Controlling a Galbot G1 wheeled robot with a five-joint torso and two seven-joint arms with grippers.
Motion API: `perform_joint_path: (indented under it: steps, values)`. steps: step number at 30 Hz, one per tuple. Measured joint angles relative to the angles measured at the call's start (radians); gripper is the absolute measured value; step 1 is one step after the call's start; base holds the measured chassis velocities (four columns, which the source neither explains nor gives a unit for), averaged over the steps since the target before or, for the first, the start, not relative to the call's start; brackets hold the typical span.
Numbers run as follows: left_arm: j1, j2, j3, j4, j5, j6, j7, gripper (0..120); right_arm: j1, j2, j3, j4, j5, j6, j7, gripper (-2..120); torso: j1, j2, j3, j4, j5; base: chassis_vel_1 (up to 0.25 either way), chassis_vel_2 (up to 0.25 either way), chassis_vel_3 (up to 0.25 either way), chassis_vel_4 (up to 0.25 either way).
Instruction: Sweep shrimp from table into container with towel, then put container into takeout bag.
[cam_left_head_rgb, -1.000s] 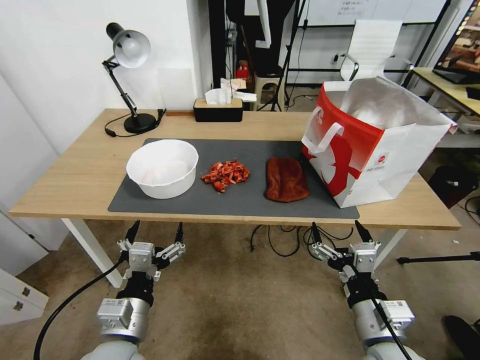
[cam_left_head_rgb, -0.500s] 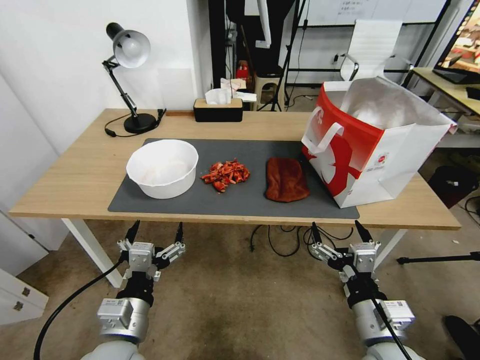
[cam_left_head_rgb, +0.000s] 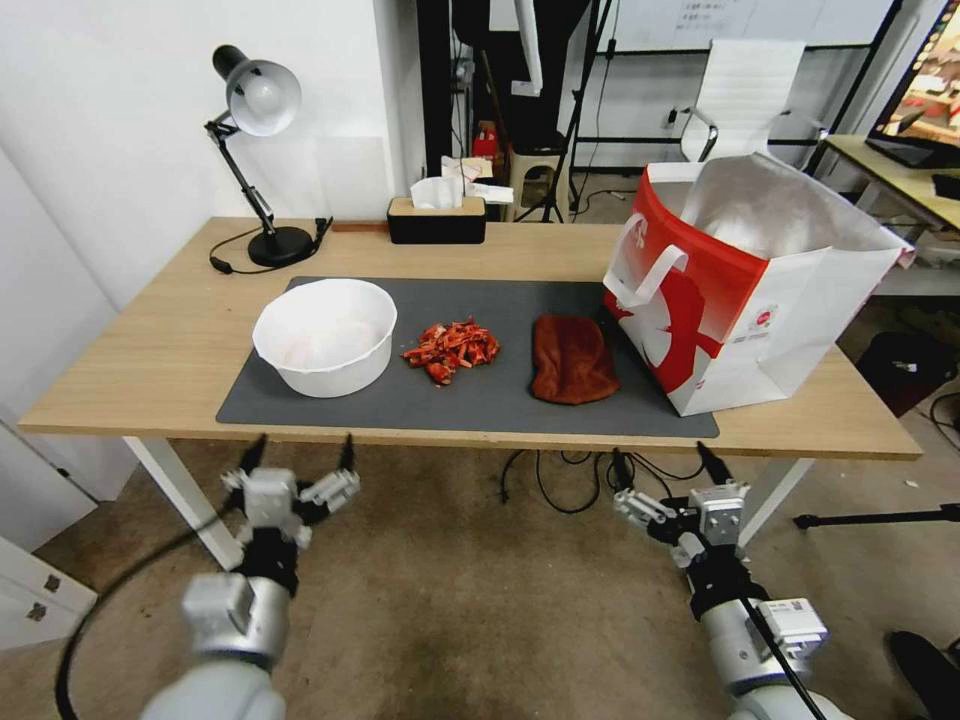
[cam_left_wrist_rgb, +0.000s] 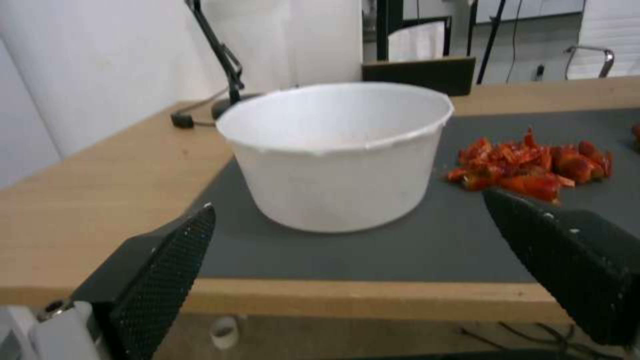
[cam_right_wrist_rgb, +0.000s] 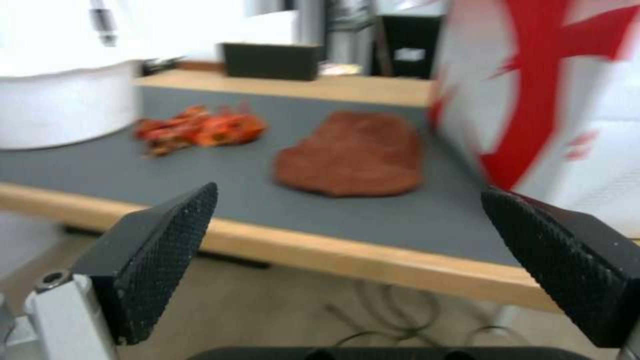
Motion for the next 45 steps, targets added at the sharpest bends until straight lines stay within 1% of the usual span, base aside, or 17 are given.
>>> perform_joint_path:
  steps: [7,9,13,16,26,28,30,31,34,35,38,39,40,41,42,44,45]
  values:
    - [-0.009,0.007,0.008,0.009,-0.005,-0.001,0.001,100,-0.005,-0.004,0.007,0.02,0.03,-0.041,-0.095,100,0.0,0.0,0.0,0.0001,0.0003,0.0,0.0,0.0,0.0]
    - [-0.009,0.007,0.01,0.01,-0.005,-0.003,0.002,100,-0.005,-0.004,0.008,0.02,0.029,-0.04,-0.089,100,0.0,0.0,0.0,0.0,0.0002,0.0,0.0,0.0,0.0]
    - [-0.008,0.006,0.013,0.011,-0.005,-0.009,0.005,100,-0.008,-0.006,0.015,0.033,0.051,-0.066,-0.149,100,0.0,0.0,0.0,0.0001,0.0005,0.0,0.0,0.0,0.0]
    - [-0.002,0.009,0.014,0.011,-0.005,-0.013,0.008,100,-0.016,-0.013,0.033,0.064,0.103,-0.127,-0.287,100,0.0,0.0,0.0,0.0001,0.0004,0.0,0.0,0.0,0.0]
    - [0.006,0.015,0.008,0.01,-0.009,-0.016,0.017,100,-0.016,-0.007,0.033,0.075,0.127,-0.139,-0.273,100,0.0,0.0,0.0,0.0,0.0003,0.0,0.0,0.0,0.0]
    - [0.001,0.028,-0.013,0.002,-0.031,-0.009,0.019,100,-0.017,-0.012,0.035,0.073,0.13,-0.138,-0.269,100,0.0,0.0,0.0,0.0001,0.0003,0.0,0.0,0.0,0.0]
    - [-0.016,0.062,-0.05,-0.01,-0.074,0.01,0.019,100,-0.018,-0.022,0.036,0.071,0.14,-0.136,-0.265,100,0.0,0.0,0.0,0.0001,0.0002,0.0,0.0,0.0,0.0]
    - [-0.016,0.062,-0.05,-0.01,-0.074,0.01,0.019,100,-0.018,-0.022,0.036,0.071,0.14,-0.136,-0.265,100,0.0,0.0,0.0,0.0001,0.0002,0.0,0.0,0.0,0.0]
    - [-0.051,0.13,-0.109,-0.017,-0.159,0.046,0.016,100,-0.014,-0.034,0.037,0.065,0.15,-0.135,-0.261,100,0.0,0.0,0.0,0.0001,0.0003,0.0,0.0,0.0,0.0]
    - [-0.051,0.13,-0.109,-0.017,-0.159,0.046,0.016,100,-0.014,-0.034,0.037,0.065,0.15,-0.135,-0.261,100,0.0,0.0,0.0,0.0001,0.0003,0.0,0.0,0.0,0.0]
    - [-0.102,0.241,-0.189,-0.008,-0.295,0.093,0.016,100,-0.01,-0.044,0.036,0.056,0.158,-0.132,-0.255,100,0.0,0.0,0.0,0.0001,0.0003,0.0,0.0,0.0,0.0]
    - [-0.102,0.241,-0.189,-0.008,-0.295,0.093,0.016,100,-0.01,-0.044,0.036,0.056,0.158,-0.132,-0.255,100,0.0,0.0,0.0,0.0001,0.0003,0.0,0.0,0.0,0.0]
    - [-0.124,0.286,-0.216,0.008,-0.335,0.099,0.037,100,-0.009,-0.046,0.035,0.052,0.16,-0.129,-0.253,100,0.0,0.0,0.0,0.0003,-0.0001,0.0,0.0,0.0,0.0]
    - [-0.155,0.343,-0.243,0.037,-0.359,0.09,0.083,100,-0.009,-0.048,0.035,0.049,0.162,-0.126,-0.25,100,0.0,0.0,0.0,0.0001,0.0001,0.0,0.0,0.0,0.0]
    - [-0.155,0.343,-0.243,0.037,-0.359,0.09,0.083,100,-0.009,-0.048,0.035,0.049,0.162,-0.126,-0.25,100,0.0,0.0,0.0,0.0001,0.0001,0.0,0.0,0.0,0.0]
    - [-0.209,0.456,-0.275,0.109,-0.391,0.045,0.18,100,-0.01,-0.052,0.033,0.045,0.166,-0.124,-0.247,100,0.0,0.0,0.0,0.0,-0.0002,0.0,0.0,0.0,0.0]
    - [-0.246,0.525,-0.288,0.158,-0.425,0.017,0.23,100,-0.01,-0.055,0.032,0.044,0.167,-0.123,-0.247,100,0.0,0.0,0.0,-0.0001,0.0001,0.0,0.0,0.0,0.0]
